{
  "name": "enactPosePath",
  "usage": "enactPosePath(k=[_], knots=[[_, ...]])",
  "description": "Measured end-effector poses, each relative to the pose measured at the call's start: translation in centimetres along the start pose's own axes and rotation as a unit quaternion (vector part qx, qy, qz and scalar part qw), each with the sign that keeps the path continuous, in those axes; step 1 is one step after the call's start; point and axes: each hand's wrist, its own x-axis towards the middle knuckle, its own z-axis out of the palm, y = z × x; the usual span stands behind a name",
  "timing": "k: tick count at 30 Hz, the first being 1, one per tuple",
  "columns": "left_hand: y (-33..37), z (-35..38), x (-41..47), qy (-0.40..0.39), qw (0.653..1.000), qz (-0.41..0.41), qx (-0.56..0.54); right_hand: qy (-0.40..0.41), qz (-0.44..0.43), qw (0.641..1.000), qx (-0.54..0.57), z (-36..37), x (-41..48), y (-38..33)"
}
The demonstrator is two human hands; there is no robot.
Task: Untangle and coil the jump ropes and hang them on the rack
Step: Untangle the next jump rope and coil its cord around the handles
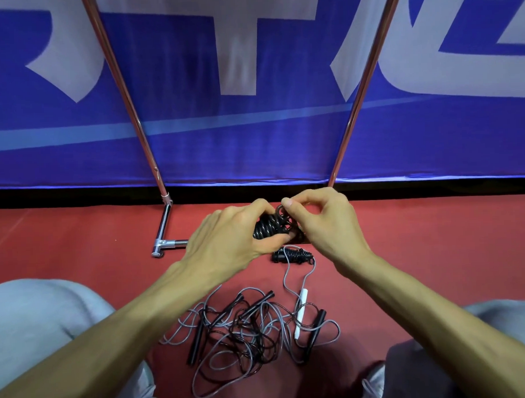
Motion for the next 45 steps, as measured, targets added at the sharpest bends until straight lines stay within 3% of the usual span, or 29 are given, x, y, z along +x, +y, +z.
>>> enactPosePath(k=[6,14,22,25,28,32,34,37,41,45], knots=[[-0.8,0.9,0.4,-0.042,0.999,0.0,-0.006,-0.04,-0.018,0.996,-0.083,0.1,0.9,0.2],[-2.1,2.8,0.8,-0.043,0.997,-0.031,-0.058,-0.061,-0.068,0.994,-0.055,-0.7,1.3,-0.1],[-2.6,2.0,0.5,-0.052,0.97,-0.082,-0.224,-0.087,-0.039,0.995,0.029,-0.7,1.9,-2.5],[-2.6,0.2,0.9,-0.069,0.948,-0.086,-0.297,-0.09,-0.011,0.994,0.058,-0.8,2.8,-4.8],[-1.6,-3.3,1.6,-0.098,0.926,-0.076,-0.356,-0.077,-0.052,0.993,0.066,-1.8,3.5,-8.9],[0.1,-8.0,3.6,-0.096,0.937,-0.037,-0.333,-0.064,-0.112,0.99,0.054,-3.7,4.5,-14.2],[1.3,-10.6,4.8,-0.077,0.932,-0.039,-0.353,-0.044,-0.151,0.987,0.016,-4.9,5.0,-16.7],[3.2,-14.4,6.8,0.011,0.929,-0.056,-0.366,-0.005,-0.21,0.975,-0.073,-6.8,5.5,-20.0],[5.6,-19.5,8.9,0.099,0.948,0.004,-0.303,0.015,-0.261,0.958,-0.119,-8.5,6.5,-23.6],[7.4,-22.5,10.5,0.109,0.961,0.065,-0.245,0.046,-0.304,0.941,-0.139,-9.4,7.7,-26.1]])
